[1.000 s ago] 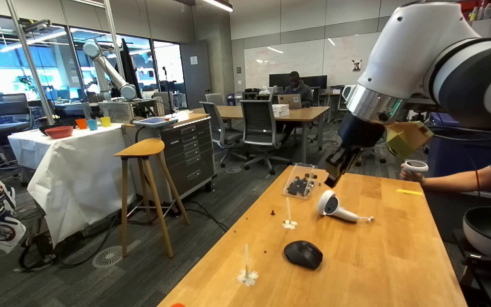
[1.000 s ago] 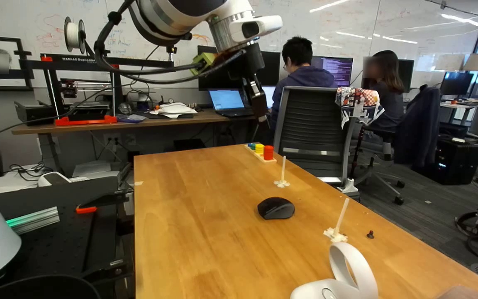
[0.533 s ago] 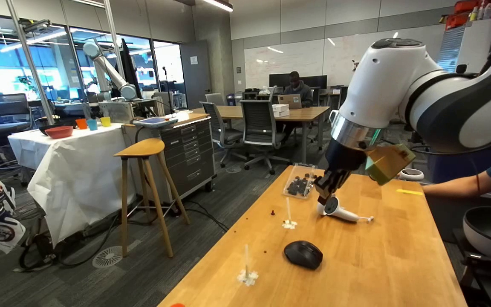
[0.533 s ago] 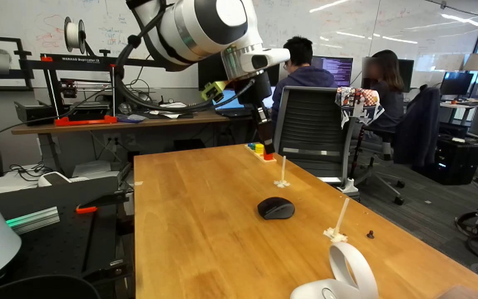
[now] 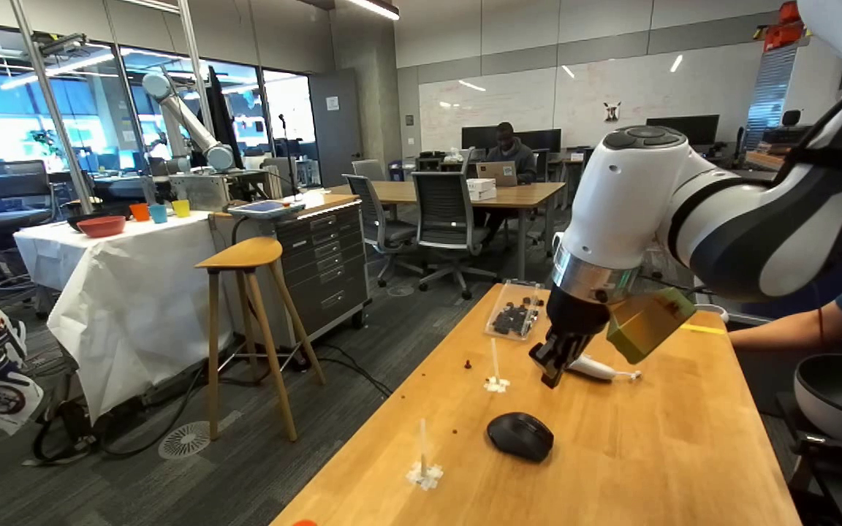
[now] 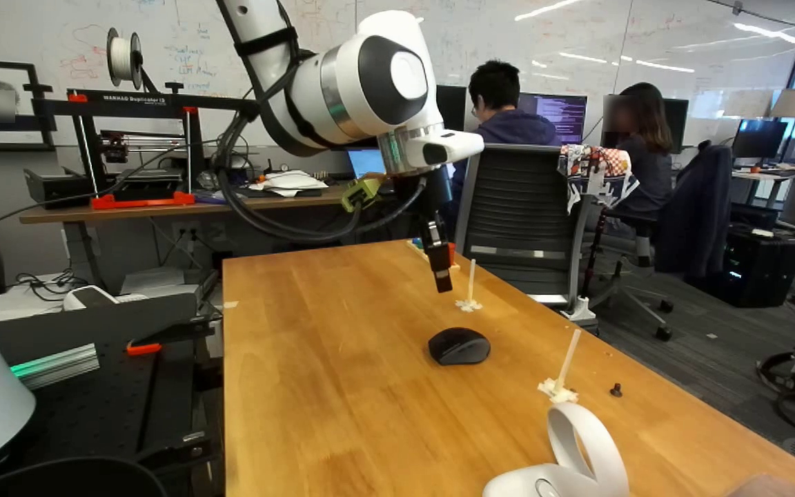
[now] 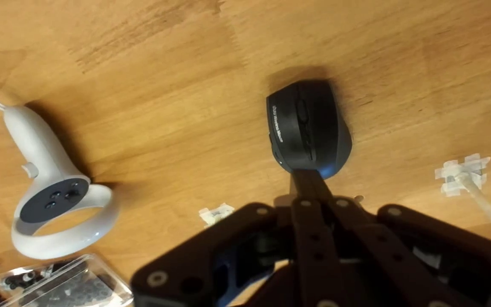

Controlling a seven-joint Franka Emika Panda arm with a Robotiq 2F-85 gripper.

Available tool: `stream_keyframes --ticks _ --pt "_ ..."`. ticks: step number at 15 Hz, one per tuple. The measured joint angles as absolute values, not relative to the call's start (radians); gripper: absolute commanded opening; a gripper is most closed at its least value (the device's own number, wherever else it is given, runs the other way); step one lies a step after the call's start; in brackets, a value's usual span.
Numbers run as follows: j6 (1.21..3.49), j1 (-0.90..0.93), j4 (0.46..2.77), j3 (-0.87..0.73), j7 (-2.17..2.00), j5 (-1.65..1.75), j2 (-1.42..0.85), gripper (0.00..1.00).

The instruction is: Move the computer mouse.

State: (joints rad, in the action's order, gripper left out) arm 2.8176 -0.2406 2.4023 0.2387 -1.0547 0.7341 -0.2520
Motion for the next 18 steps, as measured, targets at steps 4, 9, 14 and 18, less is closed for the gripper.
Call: stream_keyframes --ticks 4,9,14,18 --pt "2.818 -0.231 2.386 0.233 -1.089 0.754 -0.31 0.02" --pt "2.818 -0.217 2.369 0.218 -1.121 0.776 -0.367 0.01" --pt "2.818 -0.191 2.334 0.18 -1.156 0.815 -0.423 0.01" --pt "2.818 -0.172 2.298 0.154 -1.168 0.824 -0.474 0.01"
